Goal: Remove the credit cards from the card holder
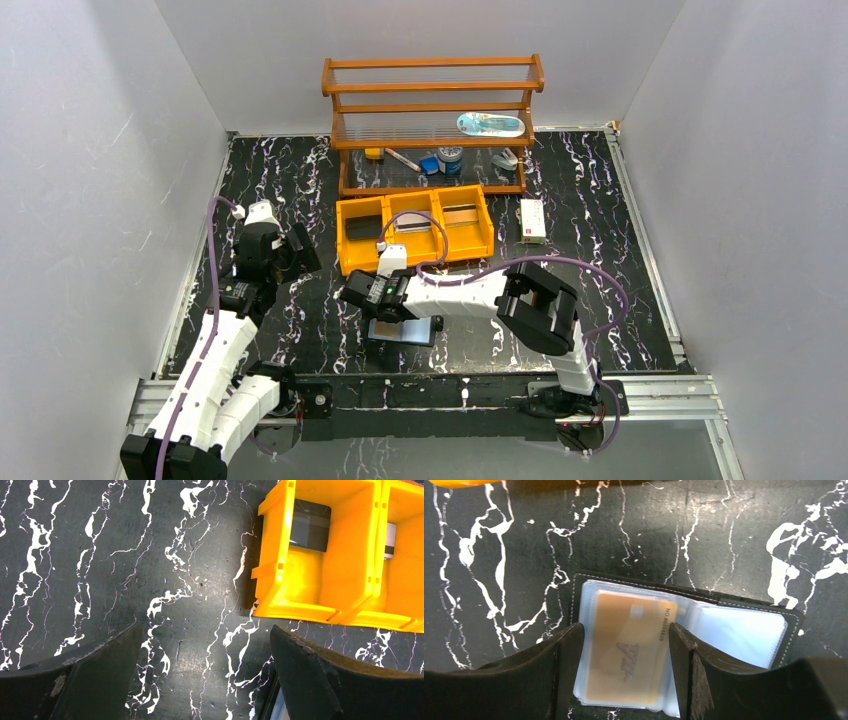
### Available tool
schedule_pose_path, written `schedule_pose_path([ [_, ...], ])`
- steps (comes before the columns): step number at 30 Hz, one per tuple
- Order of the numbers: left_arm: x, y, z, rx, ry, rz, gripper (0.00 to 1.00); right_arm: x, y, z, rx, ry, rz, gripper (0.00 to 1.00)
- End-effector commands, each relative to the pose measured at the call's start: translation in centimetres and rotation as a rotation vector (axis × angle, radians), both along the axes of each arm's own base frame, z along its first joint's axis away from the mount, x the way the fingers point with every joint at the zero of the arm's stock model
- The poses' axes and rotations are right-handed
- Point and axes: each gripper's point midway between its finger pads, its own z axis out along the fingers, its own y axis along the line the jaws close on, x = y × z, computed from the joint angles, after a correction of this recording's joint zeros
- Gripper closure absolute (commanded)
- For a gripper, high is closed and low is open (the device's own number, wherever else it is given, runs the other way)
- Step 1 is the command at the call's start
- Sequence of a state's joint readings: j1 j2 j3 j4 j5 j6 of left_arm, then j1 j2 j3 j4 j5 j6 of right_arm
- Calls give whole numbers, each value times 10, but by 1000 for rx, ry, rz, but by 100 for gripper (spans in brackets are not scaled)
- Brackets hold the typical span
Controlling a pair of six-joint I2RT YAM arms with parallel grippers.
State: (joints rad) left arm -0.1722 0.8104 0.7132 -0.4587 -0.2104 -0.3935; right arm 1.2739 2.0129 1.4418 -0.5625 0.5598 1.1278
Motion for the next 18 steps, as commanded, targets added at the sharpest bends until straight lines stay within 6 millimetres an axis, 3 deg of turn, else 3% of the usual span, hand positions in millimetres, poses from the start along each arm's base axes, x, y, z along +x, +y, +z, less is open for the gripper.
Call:
schedule_pose_path([
  [1, -4, 4, 1, 10, -6, 15, 2, -1, -11, -5, -52, 2, -35, 30],
  [8, -5, 4, 0, 9, -3, 13, 2, -4, 3, 5, 68, -1, 6, 25],
  [18, -5, 2, 0, 1, 1, 1, 2, -3, 4, 27, 97, -21, 15, 20],
])
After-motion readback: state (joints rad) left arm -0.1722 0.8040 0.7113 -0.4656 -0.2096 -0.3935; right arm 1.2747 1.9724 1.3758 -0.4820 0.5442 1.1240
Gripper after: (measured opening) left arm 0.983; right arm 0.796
